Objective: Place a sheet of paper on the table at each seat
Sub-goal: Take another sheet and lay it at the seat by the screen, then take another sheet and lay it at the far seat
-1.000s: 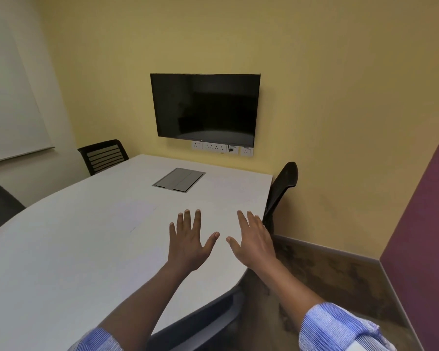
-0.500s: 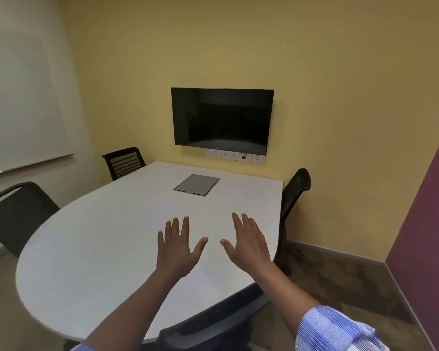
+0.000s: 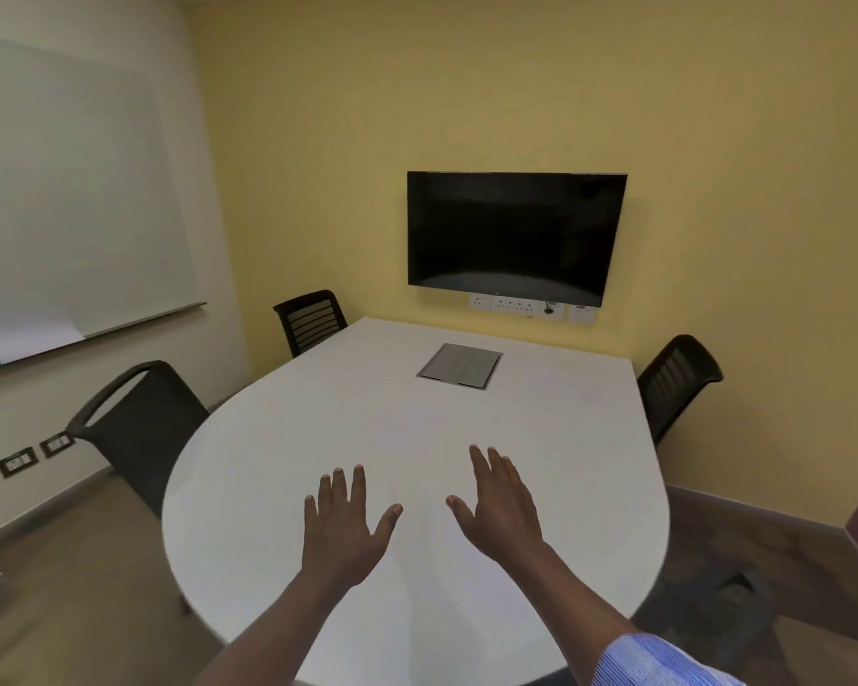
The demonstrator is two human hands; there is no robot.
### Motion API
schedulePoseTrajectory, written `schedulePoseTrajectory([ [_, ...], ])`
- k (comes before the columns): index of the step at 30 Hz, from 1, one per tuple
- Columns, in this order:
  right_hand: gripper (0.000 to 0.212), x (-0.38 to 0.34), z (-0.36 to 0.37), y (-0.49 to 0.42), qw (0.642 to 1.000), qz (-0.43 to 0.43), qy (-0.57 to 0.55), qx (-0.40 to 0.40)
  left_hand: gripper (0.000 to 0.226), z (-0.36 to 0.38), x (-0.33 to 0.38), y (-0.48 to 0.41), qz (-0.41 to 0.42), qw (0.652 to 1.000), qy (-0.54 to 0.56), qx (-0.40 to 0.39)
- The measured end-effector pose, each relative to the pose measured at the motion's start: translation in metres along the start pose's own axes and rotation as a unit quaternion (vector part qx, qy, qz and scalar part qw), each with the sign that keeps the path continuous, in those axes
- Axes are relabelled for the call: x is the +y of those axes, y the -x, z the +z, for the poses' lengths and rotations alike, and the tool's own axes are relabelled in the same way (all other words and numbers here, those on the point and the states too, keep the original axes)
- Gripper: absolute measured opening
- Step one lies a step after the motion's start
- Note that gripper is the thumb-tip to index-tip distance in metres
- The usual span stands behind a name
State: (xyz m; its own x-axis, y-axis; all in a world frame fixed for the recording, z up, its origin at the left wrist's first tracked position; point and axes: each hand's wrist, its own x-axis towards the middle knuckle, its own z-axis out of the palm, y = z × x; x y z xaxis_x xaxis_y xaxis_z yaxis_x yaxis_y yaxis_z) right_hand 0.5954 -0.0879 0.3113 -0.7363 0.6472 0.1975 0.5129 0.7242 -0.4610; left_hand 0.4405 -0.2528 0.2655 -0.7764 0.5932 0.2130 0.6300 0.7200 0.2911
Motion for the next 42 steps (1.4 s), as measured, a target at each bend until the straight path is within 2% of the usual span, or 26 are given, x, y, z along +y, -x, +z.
schedulePoseTrajectory([
  [12,0.081,-0.059,0.100,-0.108,0.999,0.024,-0.006,-0.023,0.090,0.019,-0.099,-0.102,-0.004,1.000,0.001,-0.026],
  [25,0.082,-0.058,0.176,-0.249,0.996,0.083,-0.006,-0.045,0.087,0.062,-0.127,-0.263,0.028,0.996,-0.021,-0.082],
  [34,0.080,-0.034,0.220,-0.297,0.986,0.149,0.005,-0.070,0.070,0.110,-0.122,-0.342,-0.061,0.978,0.083,-0.179],
  [38,0.078,-0.028,0.243,-0.325,0.980,0.178,0.017,-0.082,0.067,0.138,-0.129,-0.372,-0.015,0.976,0.049,-0.213],
  [42,0.077,-0.022,0.271,-0.353,0.975,0.191,0.025,-0.109,0.076,0.177,-0.138,-0.394,0.036,0.965,0.029,-0.259],
])
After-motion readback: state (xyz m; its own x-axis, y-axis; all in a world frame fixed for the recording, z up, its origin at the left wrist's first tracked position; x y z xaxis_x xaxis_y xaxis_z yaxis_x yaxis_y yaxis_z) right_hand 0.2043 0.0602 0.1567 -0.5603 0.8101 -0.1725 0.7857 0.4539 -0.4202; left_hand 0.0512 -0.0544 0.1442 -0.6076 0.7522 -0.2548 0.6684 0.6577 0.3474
